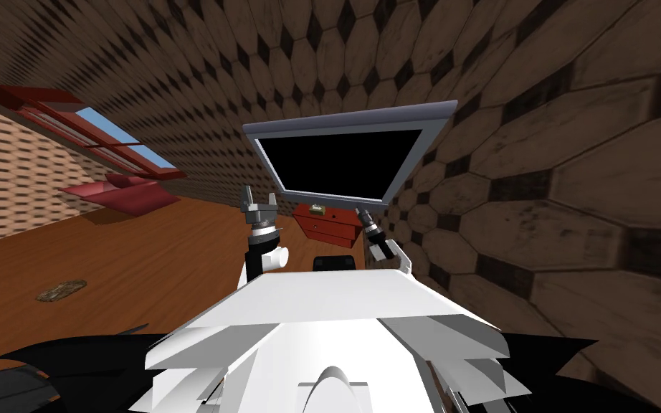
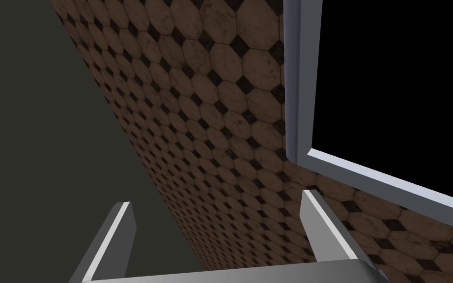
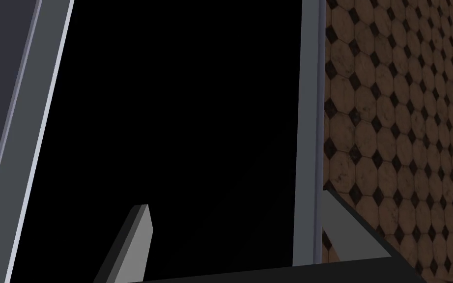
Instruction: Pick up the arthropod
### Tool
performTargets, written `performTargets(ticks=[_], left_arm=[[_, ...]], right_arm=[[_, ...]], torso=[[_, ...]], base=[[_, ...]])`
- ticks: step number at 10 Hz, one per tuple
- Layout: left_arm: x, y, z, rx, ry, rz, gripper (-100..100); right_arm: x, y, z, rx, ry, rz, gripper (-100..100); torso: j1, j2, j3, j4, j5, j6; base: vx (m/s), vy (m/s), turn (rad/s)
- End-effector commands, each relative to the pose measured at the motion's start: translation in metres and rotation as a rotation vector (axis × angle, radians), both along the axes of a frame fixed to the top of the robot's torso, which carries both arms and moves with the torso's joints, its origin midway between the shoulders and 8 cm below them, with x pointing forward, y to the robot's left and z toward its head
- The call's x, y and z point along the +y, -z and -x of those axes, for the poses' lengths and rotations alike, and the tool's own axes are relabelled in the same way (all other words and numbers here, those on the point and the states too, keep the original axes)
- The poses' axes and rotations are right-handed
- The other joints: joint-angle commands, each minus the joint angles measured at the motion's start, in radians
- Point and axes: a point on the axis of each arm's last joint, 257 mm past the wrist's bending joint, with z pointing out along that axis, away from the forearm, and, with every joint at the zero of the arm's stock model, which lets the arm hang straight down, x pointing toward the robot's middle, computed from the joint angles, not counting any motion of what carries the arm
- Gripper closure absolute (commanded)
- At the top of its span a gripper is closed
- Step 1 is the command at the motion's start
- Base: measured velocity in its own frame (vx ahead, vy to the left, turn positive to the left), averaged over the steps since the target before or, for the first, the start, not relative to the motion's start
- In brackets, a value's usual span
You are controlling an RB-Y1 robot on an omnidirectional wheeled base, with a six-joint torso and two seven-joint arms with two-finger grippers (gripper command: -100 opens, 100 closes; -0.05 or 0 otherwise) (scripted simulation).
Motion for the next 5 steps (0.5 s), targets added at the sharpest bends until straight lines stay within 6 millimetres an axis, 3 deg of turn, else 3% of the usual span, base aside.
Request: performTargets(ticks=[1, 5], left_arm=[[0.0, 0.0, 0.0, 0.0, 0.0, 0.0, 0], [0.0, 0.0, 0.0, 0.0, 0.0, 0.0, 0]], right_arm=[[0.005, 0.017, 0.003, 0.025, -0.013, 0.03, -100], [0.021, 0.068, 0.002, 0.084, -0.085, 0.195, -100]], torso=[[0.0, 0.0, 0.0, 0.0, 0.0, 0.0], [0.002, 0.002, 0.001, 0.0, 0.0, 0.001]], base=[[0.028, -0.05, 0.046], [0.032, -0.034, 0.089]])
